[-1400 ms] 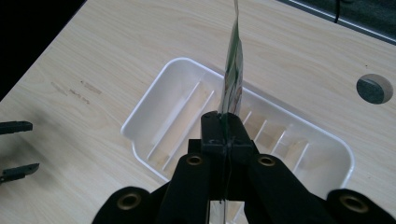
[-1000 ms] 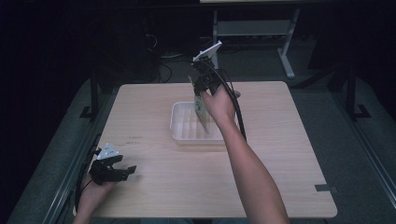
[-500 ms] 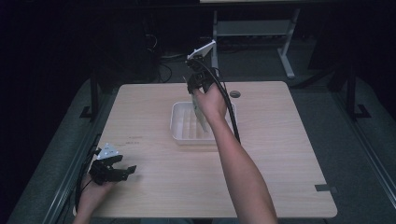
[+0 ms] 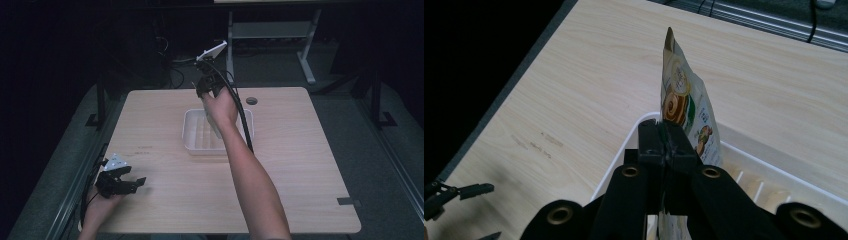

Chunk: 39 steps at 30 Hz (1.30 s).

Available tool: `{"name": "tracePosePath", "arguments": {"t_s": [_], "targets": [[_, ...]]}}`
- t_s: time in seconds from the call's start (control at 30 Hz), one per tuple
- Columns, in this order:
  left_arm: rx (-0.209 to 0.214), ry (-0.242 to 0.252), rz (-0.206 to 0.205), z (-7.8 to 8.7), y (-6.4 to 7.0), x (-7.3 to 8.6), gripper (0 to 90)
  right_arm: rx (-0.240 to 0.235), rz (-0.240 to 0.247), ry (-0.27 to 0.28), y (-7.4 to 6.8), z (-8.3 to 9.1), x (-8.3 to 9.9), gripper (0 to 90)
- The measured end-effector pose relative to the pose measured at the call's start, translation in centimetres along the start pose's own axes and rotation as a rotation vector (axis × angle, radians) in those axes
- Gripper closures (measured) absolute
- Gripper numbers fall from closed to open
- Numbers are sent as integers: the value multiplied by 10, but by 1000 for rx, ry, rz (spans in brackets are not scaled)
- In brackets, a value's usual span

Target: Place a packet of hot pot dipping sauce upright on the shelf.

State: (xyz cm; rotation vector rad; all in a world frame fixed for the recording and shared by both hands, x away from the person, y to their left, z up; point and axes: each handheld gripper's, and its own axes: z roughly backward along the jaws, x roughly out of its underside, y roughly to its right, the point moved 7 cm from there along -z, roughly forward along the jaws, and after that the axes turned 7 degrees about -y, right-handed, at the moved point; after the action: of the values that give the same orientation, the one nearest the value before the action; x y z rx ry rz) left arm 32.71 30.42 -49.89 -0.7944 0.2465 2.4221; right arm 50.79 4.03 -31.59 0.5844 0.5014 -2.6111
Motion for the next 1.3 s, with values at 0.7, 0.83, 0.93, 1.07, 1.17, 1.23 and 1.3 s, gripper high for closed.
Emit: {"name": "tracePosePath", "arguments": {"t_s": [0.7, 0.83, 0.93, 1.07, 1.17, 1.23, 1.3], "targets": [[-2, -2, -2, 0, 0, 0, 256, 32, -55, 12, 31, -18, 16, 868], [-1, -4, -2, -1, 1, 0, 256, 20, -57, 5, 36, -22, 22, 865], [-2, -5, -2, -1, 1, 0, 256, 28, -44, 2, 36, -20, 24, 858], [-3, -5, -2, -1, 1, 0, 256, 45, -25, -6, 36, -18, 26, 849], [-3, -4, -3, -1, 2, 0, 255, 42, -25, -8, 38, -17, 28, 845], [-2, -4, -3, -1, 2, 0, 256, 42, -20, -7, 39, -17, 29, 842], [-3, -5, -3, -2, 2, 0, 256, 46, -11, -6, 39, -16, 31, 839]]}}
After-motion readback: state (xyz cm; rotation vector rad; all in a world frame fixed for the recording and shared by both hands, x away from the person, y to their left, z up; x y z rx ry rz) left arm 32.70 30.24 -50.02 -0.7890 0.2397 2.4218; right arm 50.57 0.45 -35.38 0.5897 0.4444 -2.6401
